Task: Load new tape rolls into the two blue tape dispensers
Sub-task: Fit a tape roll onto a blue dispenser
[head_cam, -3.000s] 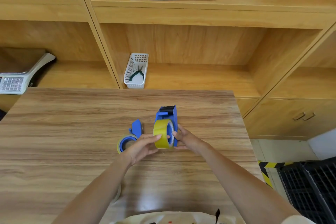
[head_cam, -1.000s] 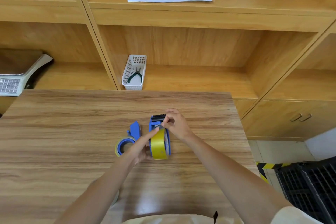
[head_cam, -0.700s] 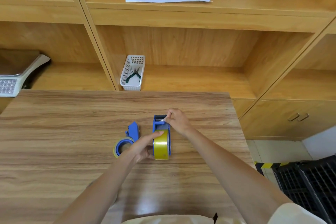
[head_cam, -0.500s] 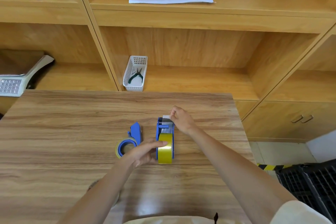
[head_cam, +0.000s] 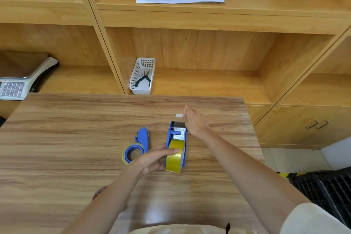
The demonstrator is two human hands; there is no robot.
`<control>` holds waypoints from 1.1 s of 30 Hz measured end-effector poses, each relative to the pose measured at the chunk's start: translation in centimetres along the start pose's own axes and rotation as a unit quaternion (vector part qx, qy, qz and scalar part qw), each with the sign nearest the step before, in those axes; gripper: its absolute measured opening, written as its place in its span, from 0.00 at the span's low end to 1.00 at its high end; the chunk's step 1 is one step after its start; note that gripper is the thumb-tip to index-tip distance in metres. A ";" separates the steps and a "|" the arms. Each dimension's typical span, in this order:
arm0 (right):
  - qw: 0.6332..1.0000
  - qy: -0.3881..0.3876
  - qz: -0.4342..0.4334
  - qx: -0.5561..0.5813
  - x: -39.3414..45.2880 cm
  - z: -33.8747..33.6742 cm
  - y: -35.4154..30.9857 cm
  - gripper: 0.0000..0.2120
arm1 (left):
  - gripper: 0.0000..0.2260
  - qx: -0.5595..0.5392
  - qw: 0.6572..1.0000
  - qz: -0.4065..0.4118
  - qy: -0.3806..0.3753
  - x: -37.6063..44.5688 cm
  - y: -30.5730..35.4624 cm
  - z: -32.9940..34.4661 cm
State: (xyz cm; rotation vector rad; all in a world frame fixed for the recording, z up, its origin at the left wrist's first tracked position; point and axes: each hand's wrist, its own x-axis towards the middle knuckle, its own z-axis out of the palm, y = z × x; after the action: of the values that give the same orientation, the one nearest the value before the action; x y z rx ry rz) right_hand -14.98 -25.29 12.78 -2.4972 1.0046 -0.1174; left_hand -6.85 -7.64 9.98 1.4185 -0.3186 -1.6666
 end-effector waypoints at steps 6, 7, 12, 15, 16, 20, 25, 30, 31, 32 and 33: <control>1.000 -0.006 0.012 0.007 0.2 -0.2 0.1 0.06 | 0.26 -0.009 0.999 0.000 -0.042 -0.4 -0.1 0.1; 1.000 -0.008 0.010 0.008 0.2 -0.3 0.1 0.06 | 0.25 -0.028 0.999 -0.007 -0.040 -0.4 0.1 0.2; 0.999 -0.030 0.001 0.010 0.2 -0.1 0.5 0.07 | 0.22 -0.013 1.000 -0.019 -0.001 -0.6 0.5 0.7; 0.998 -0.046 0.026 0.026 0.2 -0.2 0.8 0.07 | 0.19 0.002 0.999 -0.006 -0.032 -1.0 0.4 0.4; 0.997 -0.051 0.040 0.039 0.3 -0.1 0.9 0.07 | 0.18 -0.002 0.999 0.001 -0.035 -1.2 0.3 0.3; 0.983 -0.104 0.110 0.106 0.7 -0.1 1.0 0.06 | 0.19 0.003 0.999 0.024 -0.020 -1.5 -0.1 0.1; 0.858 -0.221 0.280 0.370 -0.2 -1.0 1.6 0.06 | 0.22 0.008 0.998 0.058 0.018 -1.8 -0.5 0.4; 0.682 -0.256 0.370 0.576 -1.1 1.9 1.9 0.13 | 0.17 0.004 0.997 0.063 0.045 -1.4 -0.1 1.1; 0.652 -0.249 0.382 0.605 -1.1 2.4 1.8 0.14 | 0.15 0.003 0.997 0.062 0.048 -1.3 -0.1 1.2; 0.621 -0.240 0.394 0.634 -1.2 2.6 1.6 0.14 | 0.13 0.000 0.997 0.060 0.051 -1.2 -0.1 1.2; 0.595 -0.233 0.404 0.654 -1.2 2.7 1.4 0.14 | 0.13 -0.003 0.997 0.059 0.054 -1.1 -0.1 1.2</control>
State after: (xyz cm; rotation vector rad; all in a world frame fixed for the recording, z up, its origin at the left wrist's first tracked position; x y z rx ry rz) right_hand -16.16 -24.37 9.82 -0.5427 1.0674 0.0791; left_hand -8.03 -7.16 11.03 1.4517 -0.3296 -1.4890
